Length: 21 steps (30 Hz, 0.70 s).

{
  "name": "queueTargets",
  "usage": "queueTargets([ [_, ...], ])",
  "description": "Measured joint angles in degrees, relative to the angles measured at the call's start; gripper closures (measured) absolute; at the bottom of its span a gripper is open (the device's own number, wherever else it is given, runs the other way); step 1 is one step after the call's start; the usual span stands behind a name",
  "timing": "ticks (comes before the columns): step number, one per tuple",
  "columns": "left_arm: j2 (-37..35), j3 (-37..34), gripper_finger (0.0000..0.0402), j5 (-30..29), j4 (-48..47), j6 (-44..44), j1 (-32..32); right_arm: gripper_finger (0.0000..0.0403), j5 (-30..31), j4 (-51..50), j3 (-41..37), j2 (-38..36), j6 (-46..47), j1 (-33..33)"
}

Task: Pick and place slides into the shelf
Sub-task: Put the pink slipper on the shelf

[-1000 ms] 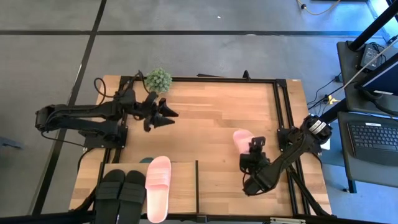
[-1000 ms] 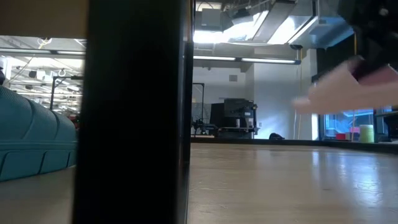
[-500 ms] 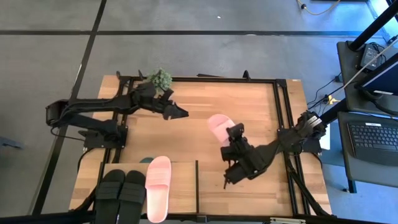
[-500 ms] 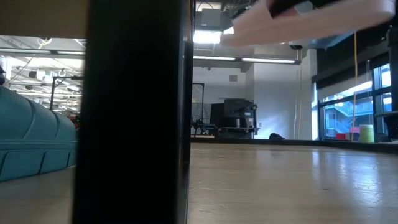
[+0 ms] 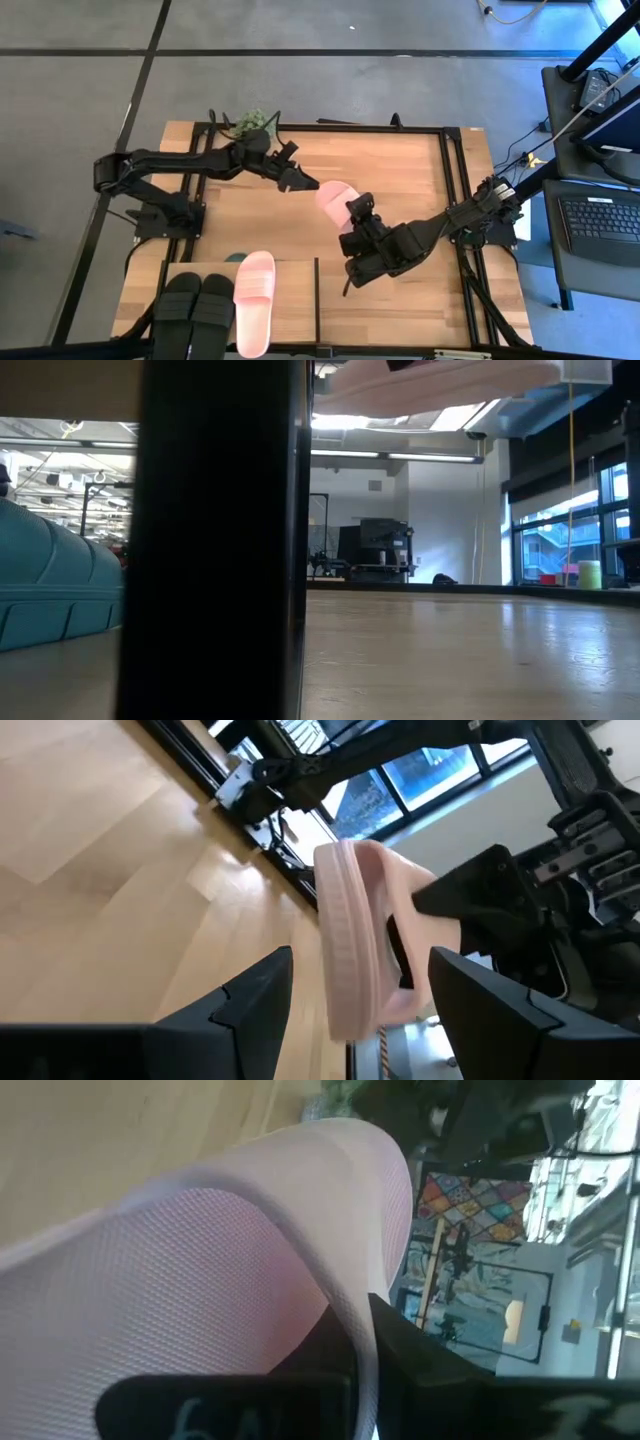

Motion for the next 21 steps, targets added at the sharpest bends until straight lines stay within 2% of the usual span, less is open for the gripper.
queueTargets([
  [8,2.58,1.08,0.0178,2.68,-0.14,-0.09,-0.76,0.0392,0.01,2.91,0.0,0.0,-2.85,-0.33],
  [15,3.06,1.06,0.0178,2.77,0.1,0.88,-2.39,0.0392,0.79,4.86,0.0,0.0,-3.66,-1.4],
  [21,3.08,1.06,0.0206,2.32,1.03,3.1,-3.06,0.0392,0.88,6.42,0.0,-0.01,-5.18,-1.44],
])
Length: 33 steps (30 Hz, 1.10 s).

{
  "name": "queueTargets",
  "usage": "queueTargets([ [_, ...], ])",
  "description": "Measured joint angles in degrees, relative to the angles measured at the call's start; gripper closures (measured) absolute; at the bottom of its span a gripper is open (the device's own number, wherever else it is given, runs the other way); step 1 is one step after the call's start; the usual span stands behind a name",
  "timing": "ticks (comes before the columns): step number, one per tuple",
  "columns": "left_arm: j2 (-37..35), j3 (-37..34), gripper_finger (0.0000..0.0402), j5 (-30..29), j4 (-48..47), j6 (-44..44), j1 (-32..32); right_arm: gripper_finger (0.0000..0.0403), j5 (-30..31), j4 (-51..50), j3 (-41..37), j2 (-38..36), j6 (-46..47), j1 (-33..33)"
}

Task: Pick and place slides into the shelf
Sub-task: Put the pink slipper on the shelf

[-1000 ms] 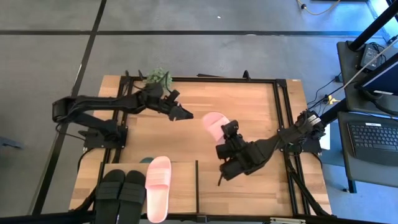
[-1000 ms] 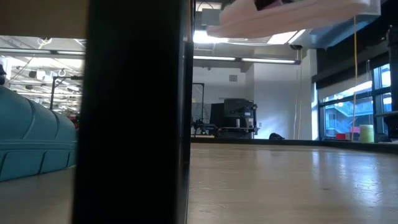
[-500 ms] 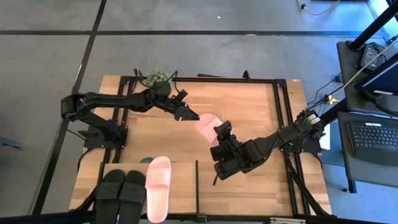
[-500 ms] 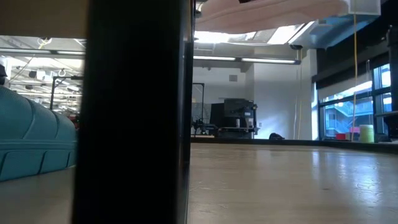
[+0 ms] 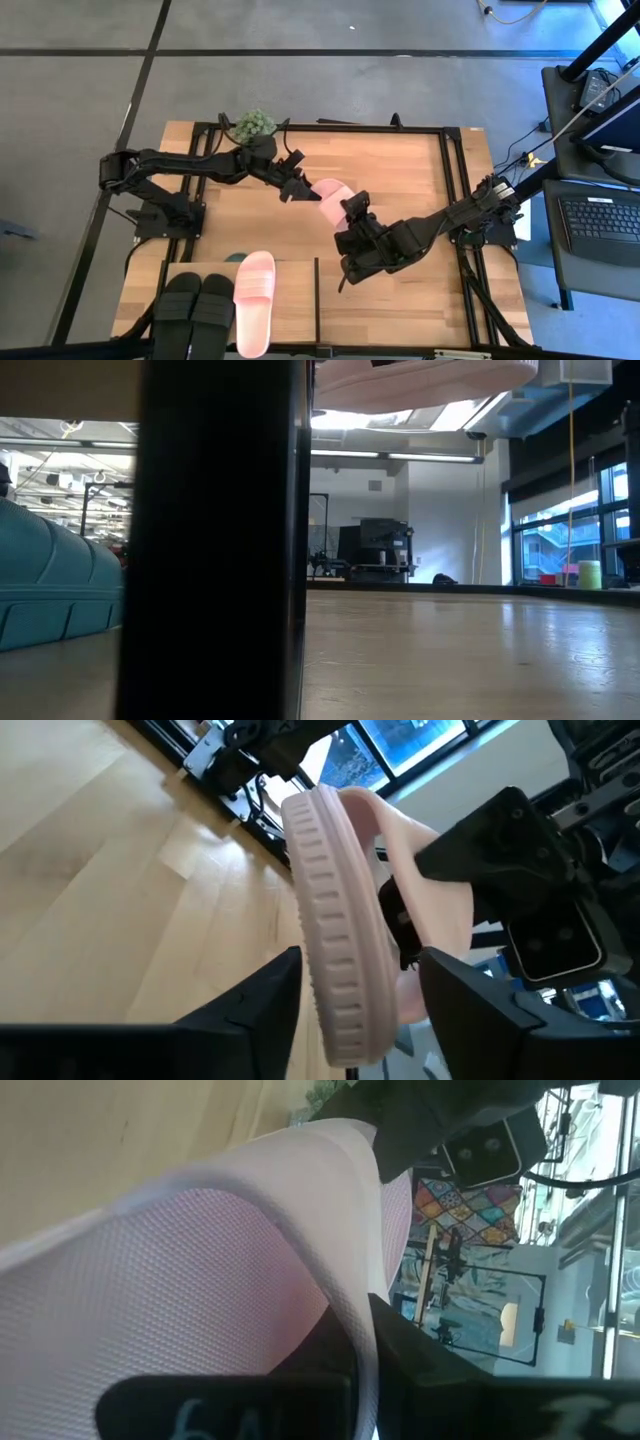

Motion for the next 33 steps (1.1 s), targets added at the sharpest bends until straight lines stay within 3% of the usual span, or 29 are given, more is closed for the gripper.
queueTargets([
  [12,0.0,-0.11,0.0363,-0.84,0.14,4.64,-0.02,0.0391,0.2,1.18,0.0,-0.01,-0.05,0.04],
  [17,0.0,-0.11,0.0367,-0.56,0.18,6.05,-0.02,0.035,-0.57,3.11,0.0,-0.01,4.0,0.07],
  [22,0.0,-0.11,0.0367,0.62,-0.34,6.05,0.45,0.0327,-1.01,6.41,0.0,-0.06,14.24,0.27],
  [29,-0.09,-0.11,0.0367,2.79,0.1,5.78,2.58,0.0319,2.15,5.89,-0.02,-0.06,11.99,1.3],
  [33,-0.09,-0.11,0.0367,4.3,-0.34,4.82,4.07,0.0281,0.64,5.69,-0.02,-0.06,12.21,1.33],
])
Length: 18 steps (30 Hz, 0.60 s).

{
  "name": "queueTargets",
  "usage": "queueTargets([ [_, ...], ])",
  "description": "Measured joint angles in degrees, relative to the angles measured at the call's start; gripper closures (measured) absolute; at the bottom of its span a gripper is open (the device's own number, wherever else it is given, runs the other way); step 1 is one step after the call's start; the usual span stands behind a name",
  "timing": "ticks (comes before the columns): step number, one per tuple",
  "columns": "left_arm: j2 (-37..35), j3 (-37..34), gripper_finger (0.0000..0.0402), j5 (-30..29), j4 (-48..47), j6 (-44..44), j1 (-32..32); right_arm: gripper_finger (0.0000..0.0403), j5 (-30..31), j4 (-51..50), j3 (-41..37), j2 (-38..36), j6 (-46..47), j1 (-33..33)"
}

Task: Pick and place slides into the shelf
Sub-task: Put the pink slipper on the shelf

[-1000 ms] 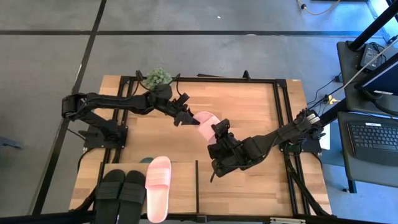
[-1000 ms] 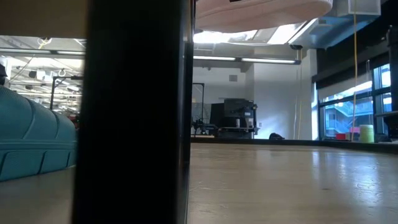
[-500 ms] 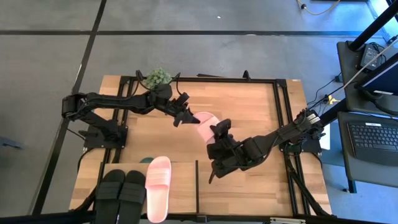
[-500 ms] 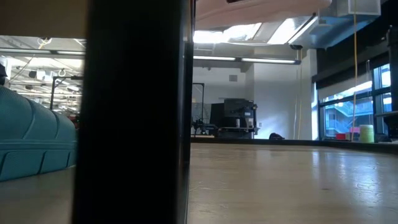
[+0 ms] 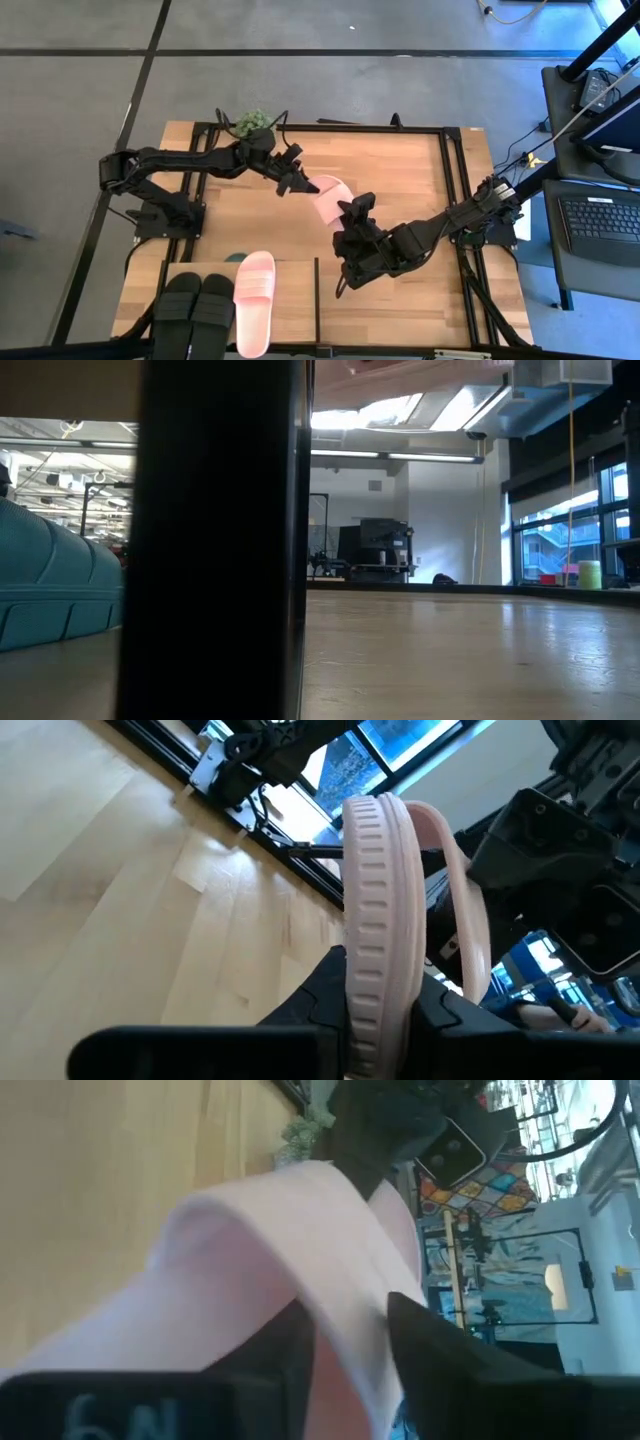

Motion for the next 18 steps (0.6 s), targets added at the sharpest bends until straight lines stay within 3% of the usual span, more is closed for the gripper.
queueTargets([
  [10,-0.33,0.0,0.0367,4.93,0.05,-0.86,2.87,0.0117,-0.18,-0.75,0.0,-0.06,0.4,1.96],
  [15,-0.7,0.0,0.0368,9.33,0.25,-2.19,4.62,0.0088,-0.01,-3.46,0.0,-1.38,3.07,7.09],
  [18,-1.64,0.05,0.0367,15.08,0.43,-4.17,6.5,0.0086,-0.18,-4.09,0.0,-3.03,7.75,10.12],
])
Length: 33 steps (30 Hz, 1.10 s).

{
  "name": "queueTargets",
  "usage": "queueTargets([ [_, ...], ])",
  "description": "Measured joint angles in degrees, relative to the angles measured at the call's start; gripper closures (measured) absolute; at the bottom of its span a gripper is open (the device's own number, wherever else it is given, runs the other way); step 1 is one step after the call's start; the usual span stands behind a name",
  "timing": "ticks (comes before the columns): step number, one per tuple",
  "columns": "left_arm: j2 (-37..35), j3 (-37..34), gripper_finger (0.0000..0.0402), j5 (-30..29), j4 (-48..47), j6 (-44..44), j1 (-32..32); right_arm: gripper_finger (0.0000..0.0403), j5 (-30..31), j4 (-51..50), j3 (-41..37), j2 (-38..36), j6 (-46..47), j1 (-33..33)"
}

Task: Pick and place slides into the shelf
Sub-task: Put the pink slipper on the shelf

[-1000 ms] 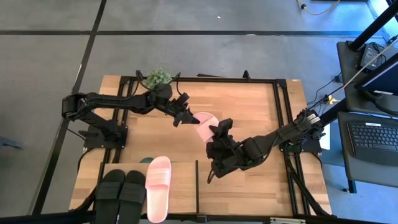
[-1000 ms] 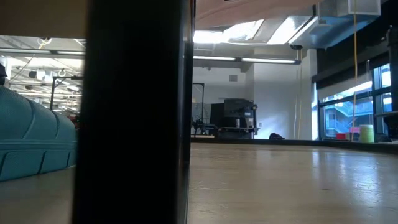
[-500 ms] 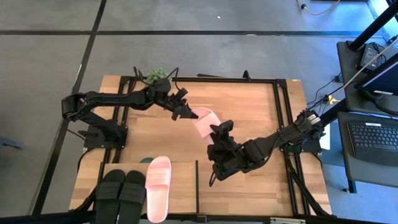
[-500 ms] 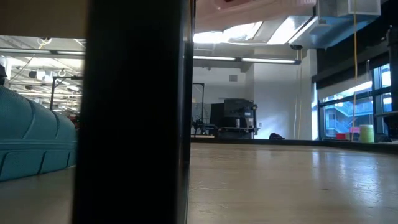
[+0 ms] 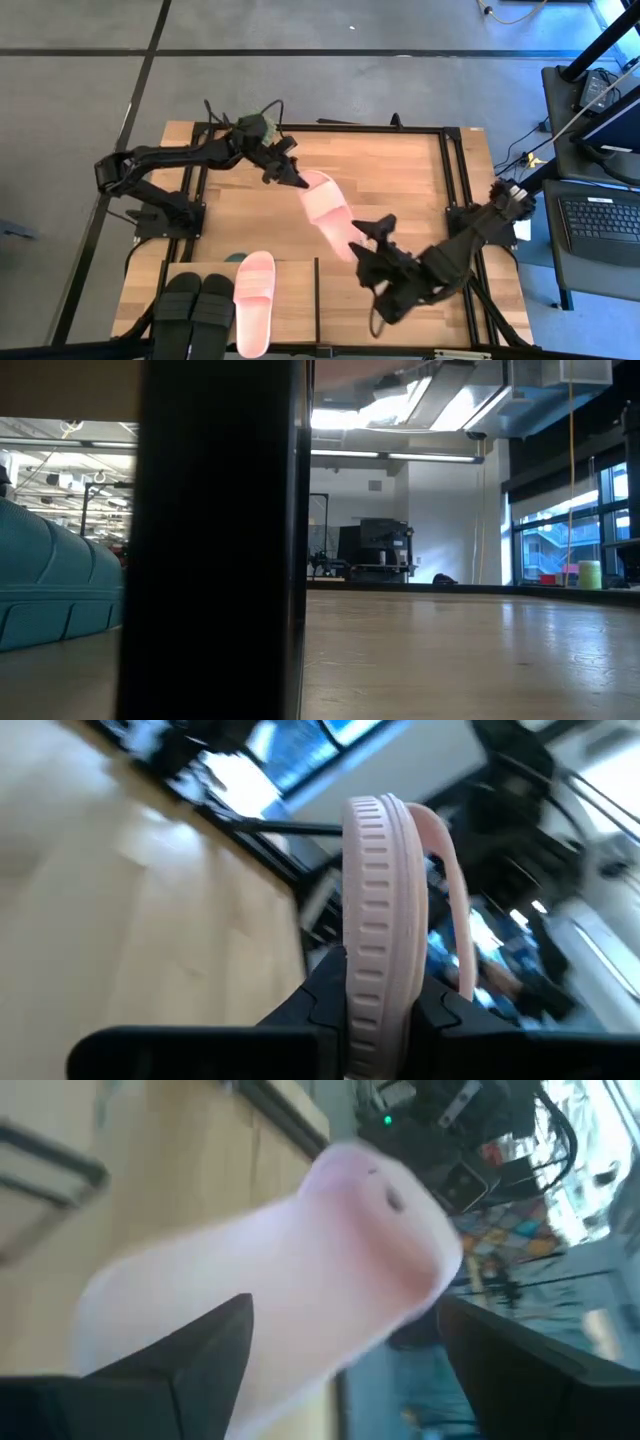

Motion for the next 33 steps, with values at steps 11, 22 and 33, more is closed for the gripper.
queueTargets([
  [11,-3.02,2.66,0.0369,19.73,-0.53,-6.54,-0.49,0.0085,-0.07,-3.06,0.0,-4.05,15.02,6.14],
  [22,-2.89,2.64,0.0369,14.21,-2.5,-6.67,-13.62,0.0085,-0.5,-10.92,0.0,-3.96,25.55,5.78],
  [33,-1.85,2.57,0.0369,2.42,-19.18,3.5,-21.28,0.0085,-0.57,-11.32,0.0,-3.92,28.46,5.78],
])
